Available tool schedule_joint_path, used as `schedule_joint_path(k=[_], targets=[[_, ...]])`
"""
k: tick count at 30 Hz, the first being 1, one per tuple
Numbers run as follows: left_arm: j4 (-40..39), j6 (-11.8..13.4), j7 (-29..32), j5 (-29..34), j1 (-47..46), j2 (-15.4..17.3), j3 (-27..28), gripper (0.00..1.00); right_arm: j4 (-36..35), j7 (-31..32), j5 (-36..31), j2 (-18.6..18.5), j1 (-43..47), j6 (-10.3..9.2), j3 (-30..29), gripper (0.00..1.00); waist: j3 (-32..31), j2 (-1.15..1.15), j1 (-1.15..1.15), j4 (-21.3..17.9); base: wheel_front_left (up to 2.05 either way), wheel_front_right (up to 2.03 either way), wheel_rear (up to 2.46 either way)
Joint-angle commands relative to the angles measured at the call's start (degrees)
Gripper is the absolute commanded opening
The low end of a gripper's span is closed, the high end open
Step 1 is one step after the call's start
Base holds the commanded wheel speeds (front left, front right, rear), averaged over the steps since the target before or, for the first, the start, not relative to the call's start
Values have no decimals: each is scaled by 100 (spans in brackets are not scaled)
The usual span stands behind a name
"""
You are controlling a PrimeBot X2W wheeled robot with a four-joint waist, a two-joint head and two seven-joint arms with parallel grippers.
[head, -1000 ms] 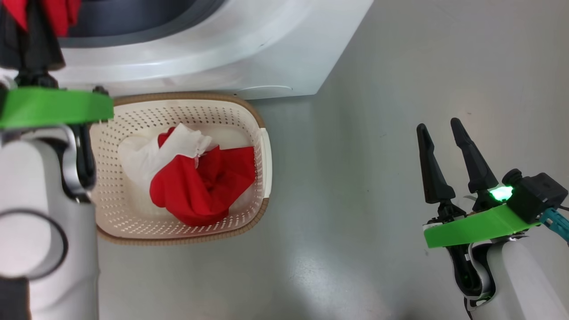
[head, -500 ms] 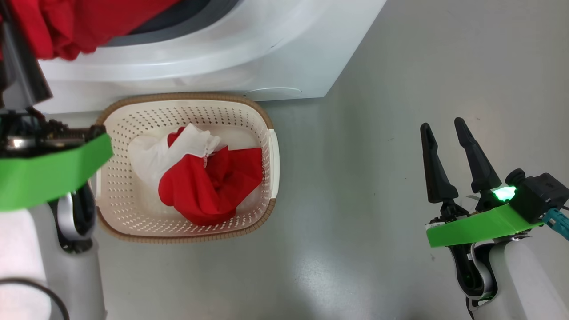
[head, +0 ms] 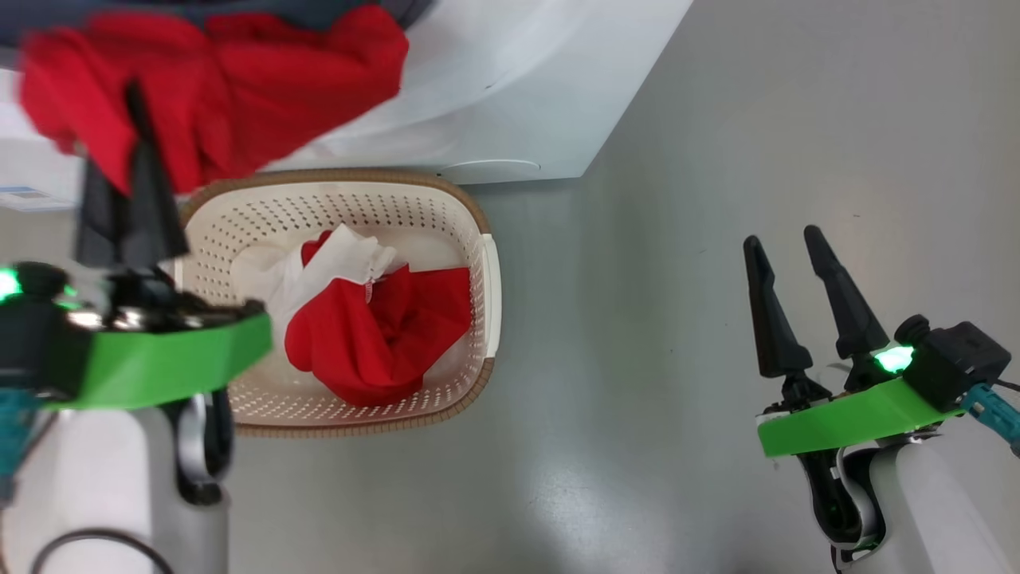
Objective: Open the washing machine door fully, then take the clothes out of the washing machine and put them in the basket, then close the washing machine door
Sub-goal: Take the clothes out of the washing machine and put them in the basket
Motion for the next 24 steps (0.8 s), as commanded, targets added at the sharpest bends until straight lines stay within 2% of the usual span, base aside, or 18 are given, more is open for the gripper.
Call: schedule_joint_path(k=[1, 12, 24], targets=[[15, -13, -21, -48, 211, 151, 79, 0, -130, -36, -51, 13, 114, 43, 141, 100, 14, 0, 0, -2, 0, 0, 0], [1590, -223, -22, -180, 362, 150, -109, 0, -175, -36, 1, 13, -2, 43, 187, 100, 313, 0, 0, -67, 0, 0, 0], [3342, -526, -22, 114, -83, 150, -16, 0, -227, -36, 122, 13, -250, 43, 193, 100, 871, 0, 0, -219, 0, 0, 0]])
